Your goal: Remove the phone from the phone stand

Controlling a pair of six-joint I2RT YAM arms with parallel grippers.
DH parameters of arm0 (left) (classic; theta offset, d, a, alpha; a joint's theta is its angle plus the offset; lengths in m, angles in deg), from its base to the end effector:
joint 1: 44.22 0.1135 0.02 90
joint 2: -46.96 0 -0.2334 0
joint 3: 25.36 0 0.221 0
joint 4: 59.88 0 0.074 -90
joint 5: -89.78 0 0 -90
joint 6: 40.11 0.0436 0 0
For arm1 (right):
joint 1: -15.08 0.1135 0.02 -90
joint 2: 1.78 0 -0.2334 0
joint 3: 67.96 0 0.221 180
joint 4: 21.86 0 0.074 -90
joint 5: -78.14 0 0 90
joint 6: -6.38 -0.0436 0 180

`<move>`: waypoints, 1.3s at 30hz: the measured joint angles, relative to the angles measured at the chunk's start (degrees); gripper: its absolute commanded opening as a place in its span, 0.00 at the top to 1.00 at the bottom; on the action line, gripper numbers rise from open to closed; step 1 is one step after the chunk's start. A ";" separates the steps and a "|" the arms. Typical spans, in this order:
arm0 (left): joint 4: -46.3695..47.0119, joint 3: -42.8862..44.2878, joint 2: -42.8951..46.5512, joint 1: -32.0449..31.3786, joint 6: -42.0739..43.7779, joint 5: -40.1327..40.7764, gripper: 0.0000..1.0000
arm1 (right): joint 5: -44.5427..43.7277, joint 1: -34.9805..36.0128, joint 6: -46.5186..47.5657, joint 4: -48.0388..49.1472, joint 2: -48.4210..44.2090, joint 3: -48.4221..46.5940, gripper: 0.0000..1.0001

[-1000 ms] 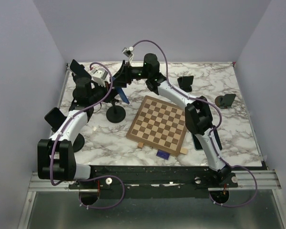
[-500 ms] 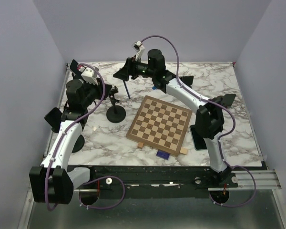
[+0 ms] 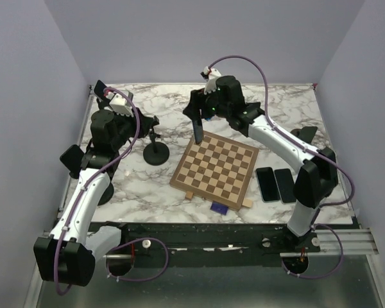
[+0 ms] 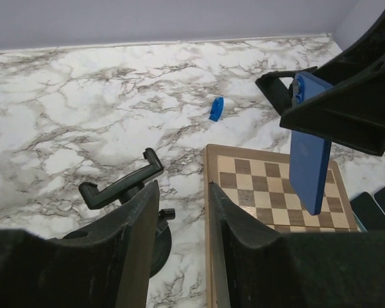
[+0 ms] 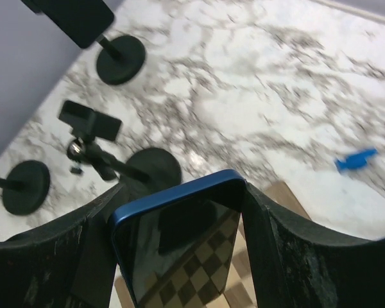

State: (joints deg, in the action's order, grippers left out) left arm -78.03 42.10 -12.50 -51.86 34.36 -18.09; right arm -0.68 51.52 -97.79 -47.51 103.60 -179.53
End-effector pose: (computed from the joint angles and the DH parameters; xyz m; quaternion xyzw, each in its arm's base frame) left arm 0.2301 -0.0444 0.3249 0.0473 0.7626 -0.2440 0.5972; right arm 0.3262 0.2514 0.3235 -0.2121 0.7864 0.3175 0.4855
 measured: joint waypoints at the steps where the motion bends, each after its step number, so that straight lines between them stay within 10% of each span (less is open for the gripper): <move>1: -0.39 0.24 0.17 -0.42 -0.17 -0.13 0.52 | -1.53 -0.24 0.83 -0.79 -2.27 2.64 0.99; 19: -2.14 1.16 7.45 -8.44 0.26 -0.13 0.45 | -29.73 -10.10 5.33 -12.72 -22.49 24.63 0.99; 21: -2.23 1.16 7.61 -8.74 0.46 -0.13 0.45 | -28.35 -11.37 4.55 -13.64 -22.34 24.63 0.87; 24: -2.38 1.16 7.67 -9.01 0.55 -0.13 0.44 | -27.32 -13.70 0.55 -15.96 -20.72 23.63 0.28; 27: -2.62 1.16 7.65 -9.01 0.55 -0.15 0.44 | -27.74 -15.63 -4.66 -17.18 -19.45 24.30 0.01; 39: -3.02 1.16 7.45 -9.01 0.46 -0.42 0.44 | -31.61 -29.86 -34.27 -24.92 -27.67 37.31 0.03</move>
State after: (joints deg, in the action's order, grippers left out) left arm -81.04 43.26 -5.04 -60.87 34.82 -18.51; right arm -32.29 21.67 -132.06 -72.43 75.93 -142.22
